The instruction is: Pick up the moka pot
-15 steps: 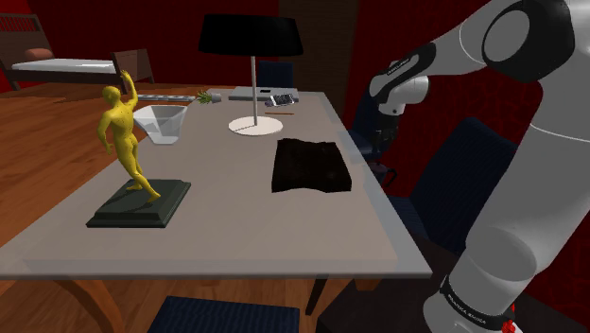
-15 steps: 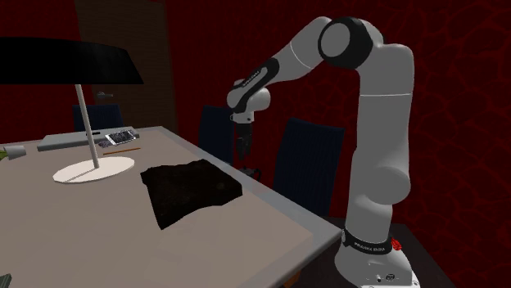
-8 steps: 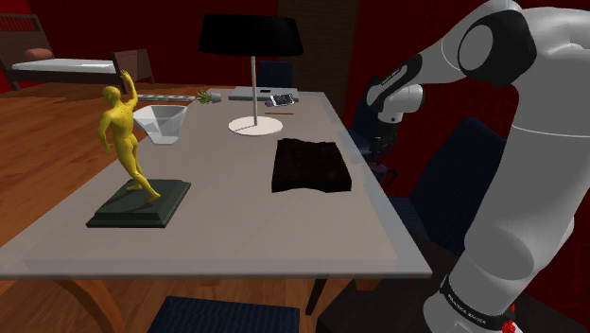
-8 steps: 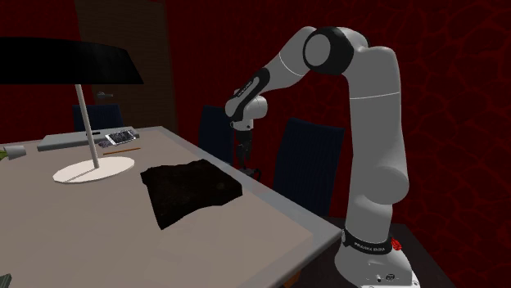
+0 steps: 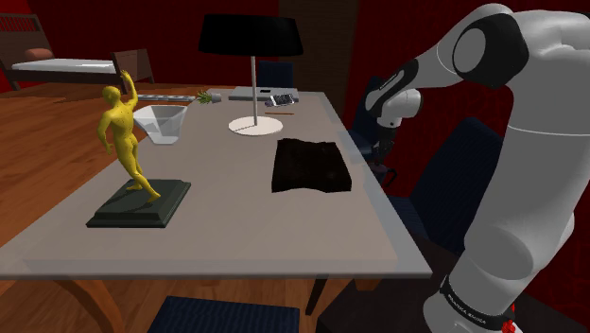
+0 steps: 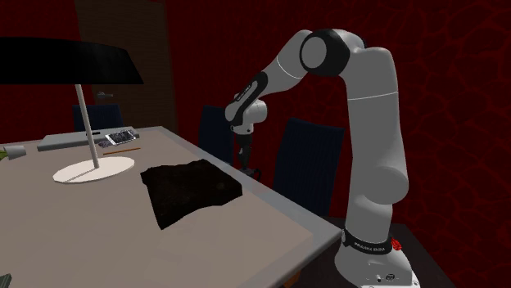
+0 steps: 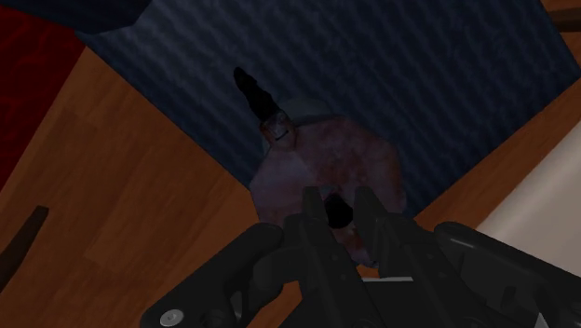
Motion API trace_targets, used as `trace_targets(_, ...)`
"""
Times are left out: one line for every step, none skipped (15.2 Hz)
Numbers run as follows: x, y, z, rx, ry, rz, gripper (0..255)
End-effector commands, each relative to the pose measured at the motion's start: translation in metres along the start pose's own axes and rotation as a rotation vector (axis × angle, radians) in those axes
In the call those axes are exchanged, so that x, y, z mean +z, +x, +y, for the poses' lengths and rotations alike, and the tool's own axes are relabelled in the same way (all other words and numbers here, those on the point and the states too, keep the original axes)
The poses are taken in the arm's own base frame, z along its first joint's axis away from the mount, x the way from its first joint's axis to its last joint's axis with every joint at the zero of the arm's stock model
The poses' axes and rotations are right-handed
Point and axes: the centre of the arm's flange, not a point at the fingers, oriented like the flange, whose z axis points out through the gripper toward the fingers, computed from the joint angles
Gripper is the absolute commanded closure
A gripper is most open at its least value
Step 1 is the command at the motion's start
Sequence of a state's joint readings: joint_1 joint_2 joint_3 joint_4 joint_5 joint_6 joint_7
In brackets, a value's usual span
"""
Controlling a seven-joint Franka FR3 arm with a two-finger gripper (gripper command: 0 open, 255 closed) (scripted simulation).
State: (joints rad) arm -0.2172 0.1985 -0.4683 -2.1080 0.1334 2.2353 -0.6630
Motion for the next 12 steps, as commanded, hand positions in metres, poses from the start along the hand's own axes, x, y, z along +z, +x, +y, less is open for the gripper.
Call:
trace_targets(0.0,0.0,0.0,0.0,0.0,0.0,255)
trace_targets(0.0,0.0,0.0,0.0,0.0,0.0,255)
trace_targets(0.0,0.0,0.0,0.0,0.0,0.0,255)
trace_targets(0.0,0.0,0.0,0.0,0.0,0.0,255)
trace_targets(0.0,0.0,0.0,0.0,0.0,0.0,255)
trace_targets(0.001,0.0,0.0,0.0,0.0,0.0,255)
trace_targets(-0.004,0.0,0.0,0.0,0.0,0.0,255)
trace_targets(-0.009,0.0,-0.001,0.0,0.0,0.0,255)
trace_targets(-0.015,0.0,-0.001,0.0,0.0,0.0,255)
trace_targets(-0.02,-0.001,-0.001,0.0,0.0,0.0,255)
trace_targets(-0.025,-0.001,-0.001,0.0,0.0,0.0,255)
trace_targets(-0.031,-0.001,-0.001,0.0,0.0,0.0,255)
